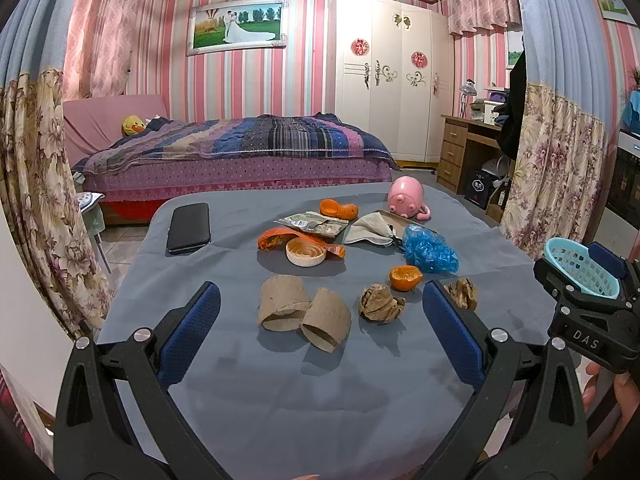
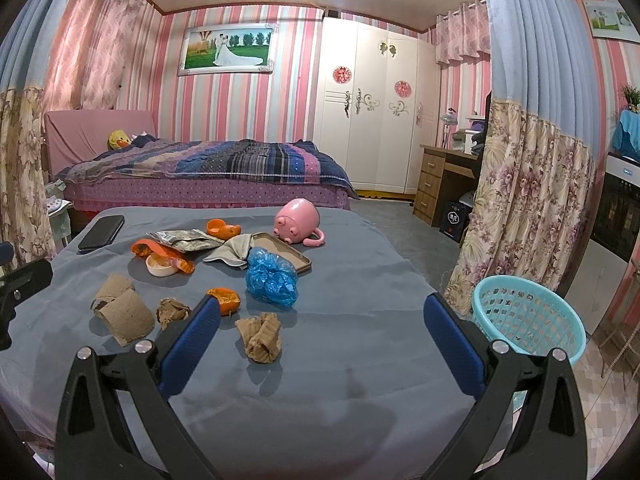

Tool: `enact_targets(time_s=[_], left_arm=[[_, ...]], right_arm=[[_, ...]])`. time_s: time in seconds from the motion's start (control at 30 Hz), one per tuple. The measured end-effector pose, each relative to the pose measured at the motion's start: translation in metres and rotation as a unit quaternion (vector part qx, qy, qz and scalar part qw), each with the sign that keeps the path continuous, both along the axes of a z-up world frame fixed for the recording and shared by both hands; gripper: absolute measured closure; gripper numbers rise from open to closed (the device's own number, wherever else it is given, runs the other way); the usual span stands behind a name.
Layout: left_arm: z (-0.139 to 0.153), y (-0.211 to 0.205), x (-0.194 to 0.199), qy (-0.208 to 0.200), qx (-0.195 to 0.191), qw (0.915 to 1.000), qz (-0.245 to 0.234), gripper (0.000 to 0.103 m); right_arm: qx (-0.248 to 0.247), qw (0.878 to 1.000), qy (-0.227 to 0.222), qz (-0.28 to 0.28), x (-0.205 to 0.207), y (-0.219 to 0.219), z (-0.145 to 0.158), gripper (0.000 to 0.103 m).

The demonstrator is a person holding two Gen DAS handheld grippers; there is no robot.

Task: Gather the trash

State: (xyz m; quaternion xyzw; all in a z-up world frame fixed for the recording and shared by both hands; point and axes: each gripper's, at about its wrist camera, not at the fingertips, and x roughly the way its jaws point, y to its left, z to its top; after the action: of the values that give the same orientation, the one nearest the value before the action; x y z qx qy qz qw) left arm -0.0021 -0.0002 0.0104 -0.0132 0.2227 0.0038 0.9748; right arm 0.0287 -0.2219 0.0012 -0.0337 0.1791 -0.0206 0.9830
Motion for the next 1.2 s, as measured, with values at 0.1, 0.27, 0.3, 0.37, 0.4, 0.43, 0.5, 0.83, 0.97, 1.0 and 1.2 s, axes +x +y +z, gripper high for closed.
enact_targets(time_s=[0.1, 0.27, 0.3, 0.37, 0.4, 0.43, 0.5, 0.83, 0.97, 1.0, 1.2], left_arm=[[-0.001, 0.001, 0.001, 0.0, 0.0, 1.0, 0.001, 0.005], [-0.003, 0.001, 0.001, -0.001, 0.002, 1.0, 0.001, 0.005], [-0.003, 0.001, 0.001, 0.0, 0.002, 1.0, 0.001, 0.005], [-0.003, 0.001, 0.001, -0.001, 0.002, 1.0, 0.001, 0.005], [-0.003, 0.001, 0.001, -0.001, 0.003, 1.0, 0.001, 0.005], [-0.003, 0.002, 0.002, 0.0, 0.003, 1.0, 0.001, 0.005], [-0.006, 0.002, 0.003, 0.004, 0.003, 1.0, 0.0, 0.005], [-0.037, 0.003, 0.024, 0.033, 0.011, 0.9994, 0.007, 0.005], [-0.05, 0.008, 0.038, 0.051, -0.001, 0.9986, 0.012, 0.005], [-0.052, 0.009, 0.041, 0.053, 0.0, 0.9985, 0.013, 0.005], [-0.063, 0.009, 0.065, 0.064, 0.012, 0.9976, 0.021, 0.005]], right_arm=[[0.001, 1.0, 0.0, 0.0, 0.001, -0.001, 0.0, 0.004], [0.003, 1.0, 0.001, -0.001, 0.001, -0.003, 0.0, 0.004], [0.003, 1.0, 0.001, -0.001, 0.001, -0.004, -0.002, 0.004], [0.002, 1.0, 0.001, -0.001, 0.001, -0.004, -0.002, 0.004], [0.002, 1.0, 0.002, -0.001, 0.002, -0.004, -0.003, 0.004], [0.002, 1.0, 0.004, -0.001, 0.003, -0.005, -0.005, 0.004], [0.002, 1.0, 0.007, -0.002, 0.006, -0.007, -0.01, 0.004], [0.004, 1.0, 0.03, -0.008, 0.023, -0.013, -0.031, 0.004], [0.003, 0.999, 0.038, -0.009, 0.032, -0.016, -0.038, 0.004], [0.002, 0.999, 0.039, -0.01, 0.033, -0.016, -0.038, 0.004], [-0.002, 0.999, 0.051, -0.005, 0.053, -0.017, -0.045, 0.004]])
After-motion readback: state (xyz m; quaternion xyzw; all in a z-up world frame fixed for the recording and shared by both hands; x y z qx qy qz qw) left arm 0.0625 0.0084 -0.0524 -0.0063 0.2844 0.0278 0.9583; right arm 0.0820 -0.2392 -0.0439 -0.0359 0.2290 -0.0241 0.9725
